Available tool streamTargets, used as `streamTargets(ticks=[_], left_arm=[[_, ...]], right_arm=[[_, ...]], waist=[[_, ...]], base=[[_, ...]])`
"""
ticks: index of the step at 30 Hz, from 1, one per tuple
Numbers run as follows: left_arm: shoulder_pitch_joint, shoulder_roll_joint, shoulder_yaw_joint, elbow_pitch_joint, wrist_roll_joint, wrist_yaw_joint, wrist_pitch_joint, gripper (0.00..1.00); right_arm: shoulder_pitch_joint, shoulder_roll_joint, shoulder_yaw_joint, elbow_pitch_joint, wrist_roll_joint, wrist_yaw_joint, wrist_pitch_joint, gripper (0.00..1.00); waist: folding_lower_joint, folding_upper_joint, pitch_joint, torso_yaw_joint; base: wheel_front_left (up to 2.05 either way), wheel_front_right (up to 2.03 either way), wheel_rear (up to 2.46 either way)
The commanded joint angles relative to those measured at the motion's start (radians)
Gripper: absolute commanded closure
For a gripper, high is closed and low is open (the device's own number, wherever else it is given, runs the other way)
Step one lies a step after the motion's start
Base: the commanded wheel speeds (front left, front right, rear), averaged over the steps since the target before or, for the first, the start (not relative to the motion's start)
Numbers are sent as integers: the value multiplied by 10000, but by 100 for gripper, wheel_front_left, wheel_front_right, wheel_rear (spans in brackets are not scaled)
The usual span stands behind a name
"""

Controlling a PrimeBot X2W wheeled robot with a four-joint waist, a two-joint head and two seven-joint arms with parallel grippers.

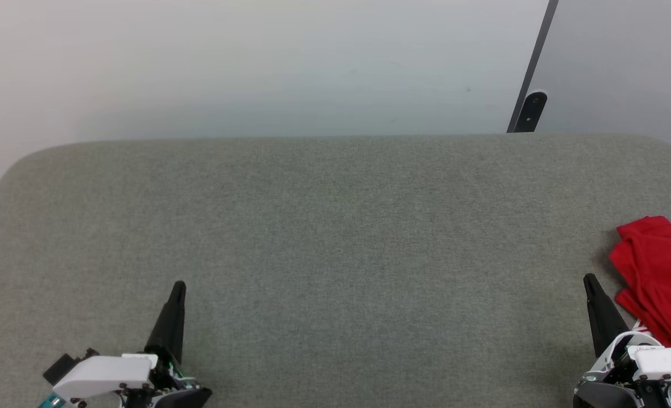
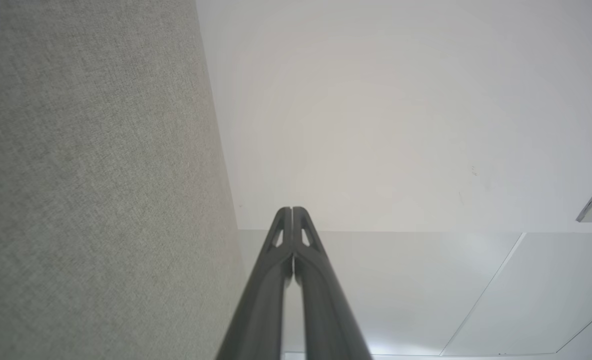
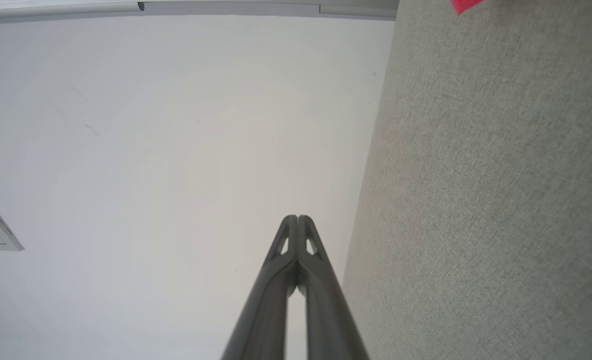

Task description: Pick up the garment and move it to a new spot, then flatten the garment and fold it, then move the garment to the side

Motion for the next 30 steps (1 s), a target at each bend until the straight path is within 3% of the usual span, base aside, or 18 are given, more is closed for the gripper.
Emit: streamTargets(ticks=[1, 30], left_arm=[[-113, -20, 34, 15, 14, -49, 26, 100], [-112, -21, 39, 14, 21, -49, 32, 100]], right_arm=[[-30, 31, 6, 4, 40, -10, -19, 100], [-30, 31, 7, 4, 41, -10, -21, 100]], waist=[[0, -1, 0, 0], [0, -1, 0, 0]], base=[[0, 0, 0], [0, 0, 0]])
